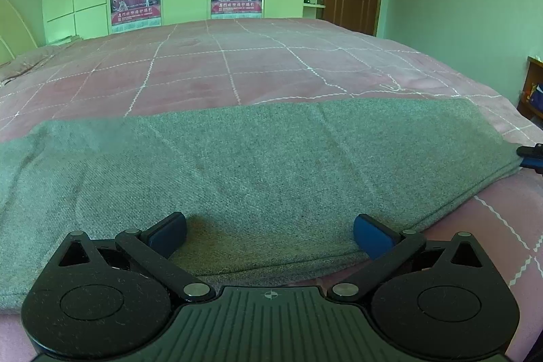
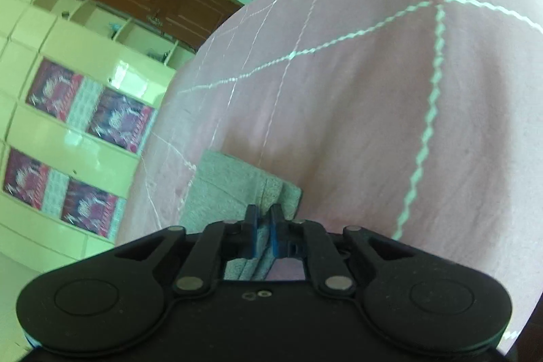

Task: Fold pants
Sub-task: 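Grasp the pants edge with the right gripper and hold it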

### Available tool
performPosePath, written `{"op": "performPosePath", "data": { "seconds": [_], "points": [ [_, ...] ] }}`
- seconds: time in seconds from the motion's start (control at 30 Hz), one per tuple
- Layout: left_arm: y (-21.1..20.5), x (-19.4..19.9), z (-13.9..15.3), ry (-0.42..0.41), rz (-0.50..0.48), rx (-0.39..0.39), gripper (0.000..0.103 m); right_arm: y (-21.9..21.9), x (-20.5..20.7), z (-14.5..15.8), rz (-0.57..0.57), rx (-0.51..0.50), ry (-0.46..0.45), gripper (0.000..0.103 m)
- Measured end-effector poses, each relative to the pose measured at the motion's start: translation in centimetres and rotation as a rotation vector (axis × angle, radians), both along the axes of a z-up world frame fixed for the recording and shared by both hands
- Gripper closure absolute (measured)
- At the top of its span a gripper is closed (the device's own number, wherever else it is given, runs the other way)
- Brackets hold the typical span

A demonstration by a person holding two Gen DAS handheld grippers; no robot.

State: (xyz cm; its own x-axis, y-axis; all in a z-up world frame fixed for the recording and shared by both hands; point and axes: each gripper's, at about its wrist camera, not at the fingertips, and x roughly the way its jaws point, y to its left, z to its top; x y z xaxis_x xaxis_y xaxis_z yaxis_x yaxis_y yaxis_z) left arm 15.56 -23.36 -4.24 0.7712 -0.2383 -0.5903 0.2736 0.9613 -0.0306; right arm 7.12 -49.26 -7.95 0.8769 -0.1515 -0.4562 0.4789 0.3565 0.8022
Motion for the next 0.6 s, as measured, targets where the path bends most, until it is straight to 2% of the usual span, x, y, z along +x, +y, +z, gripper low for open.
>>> {"op": "performPosePath", "data": {
  "seconds": [0.07,0.1,0.3,0.33,0.43,0.6],
  "points": [
    [0.0,0.0,0.0,0.001,0.0,-0.001,0.0,0.3,-0.7,0.9,-0.025,-0.048,-0.019,0.078],
    [0.0,0.1,-0.1,0.0,0.002,0.0,0.0,0.3,-0.6,1.2,-0.006,-0.056,-0.021,0.077],
    [-0.1,0.0,-0.2,-0.003,0.004,0.002,0.0,0.0,0.7,-0.2,0.044,0.019,-0.001,0.078],
    [-0.1,0.0,-0.2,-0.001,0.003,0.001,0.0,0.0,1.1,-0.3,0.049,0.011,0.001,0.078],
    [-0.2,0.1,-0.2,0.0,0.004,0.008,0.0,0.0,2.1,-0.6,0.082,-0.04,0.045,0.094],
    [-0.5,0.0,-0.4,-0.009,0.006,0.022,0.0,0.1,2.0,-0.1,0.121,-0.125,0.061,0.095]
  ]
}}
